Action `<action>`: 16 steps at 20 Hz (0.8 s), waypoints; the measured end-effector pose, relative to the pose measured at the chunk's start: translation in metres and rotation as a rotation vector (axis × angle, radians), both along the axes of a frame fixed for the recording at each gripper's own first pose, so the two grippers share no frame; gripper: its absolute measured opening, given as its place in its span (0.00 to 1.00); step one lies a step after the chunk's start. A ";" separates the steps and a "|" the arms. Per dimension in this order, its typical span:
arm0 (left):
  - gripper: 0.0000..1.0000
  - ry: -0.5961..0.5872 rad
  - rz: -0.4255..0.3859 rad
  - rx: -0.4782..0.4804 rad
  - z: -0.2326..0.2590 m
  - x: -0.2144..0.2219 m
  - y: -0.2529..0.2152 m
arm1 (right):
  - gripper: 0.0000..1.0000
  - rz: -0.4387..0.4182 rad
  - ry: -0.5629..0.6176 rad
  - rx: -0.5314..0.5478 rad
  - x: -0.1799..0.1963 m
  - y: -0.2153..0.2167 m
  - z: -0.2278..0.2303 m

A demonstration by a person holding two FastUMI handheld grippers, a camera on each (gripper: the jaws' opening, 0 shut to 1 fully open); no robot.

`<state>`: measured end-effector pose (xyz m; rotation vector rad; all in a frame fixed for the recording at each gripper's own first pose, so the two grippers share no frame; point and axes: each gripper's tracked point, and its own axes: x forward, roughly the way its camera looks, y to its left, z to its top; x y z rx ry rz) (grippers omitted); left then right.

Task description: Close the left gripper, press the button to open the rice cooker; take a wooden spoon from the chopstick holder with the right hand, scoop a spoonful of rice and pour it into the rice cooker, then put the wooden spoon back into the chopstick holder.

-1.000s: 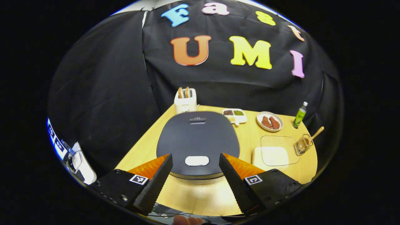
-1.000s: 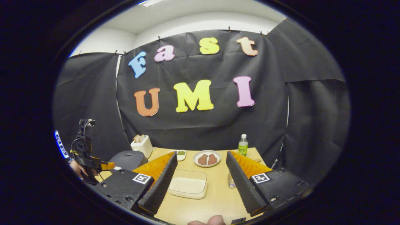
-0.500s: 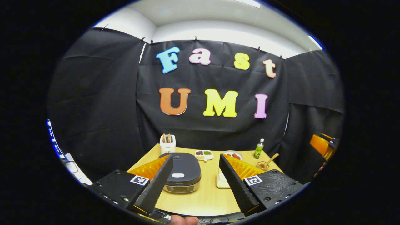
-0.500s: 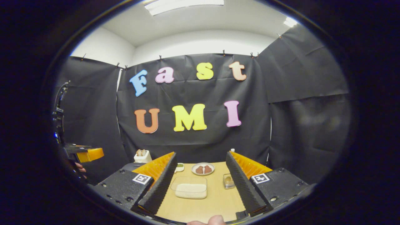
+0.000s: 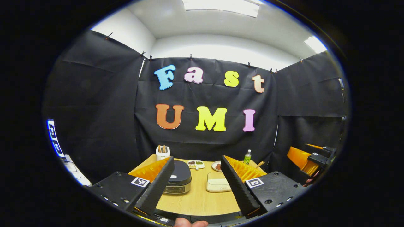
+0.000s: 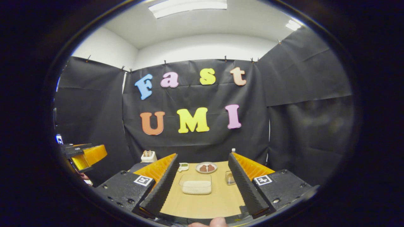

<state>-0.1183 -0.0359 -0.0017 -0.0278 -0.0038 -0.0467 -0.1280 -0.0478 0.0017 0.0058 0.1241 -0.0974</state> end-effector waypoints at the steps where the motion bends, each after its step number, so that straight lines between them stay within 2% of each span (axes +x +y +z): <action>1: 0.94 -0.009 -0.001 0.014 0.000 -0.002 -0.004 | 1.00 0.001 0.002 -0.005 -0.002 0.001 -0.001; 10: 0.94 -0.011 -0.018 0.049 -0.002 -0.010 -0.032 | 1.00 0.017 0.033 0.005 -0.004 -0.006 -0.011; 11: 0.84 -0.010 -0.014 0.047 -0.001 -0.009 -0.032 | 1.00 0.016 0.031 0.004 -0.004 -0.008 -0.010; 12: 0.95 -0.011 -0.012 0.044 -0.002 -0.009 -0.033 | 1.00 0.016 0.033 0.006 -0.004 -0.009 -0.011; 15: 0.95 -0.006 -0.012 0.043 -0.002 -0.008 -0.038 | 1.00 0.022 0.038 0.015 -0.001 -0.012 -0.012; 16: 0.84 -0.008 -0.010 0.042 0.000 -0.006 -0.039 | 1.00 0.022 0.038 0.018 0.001 -0.014 -0.012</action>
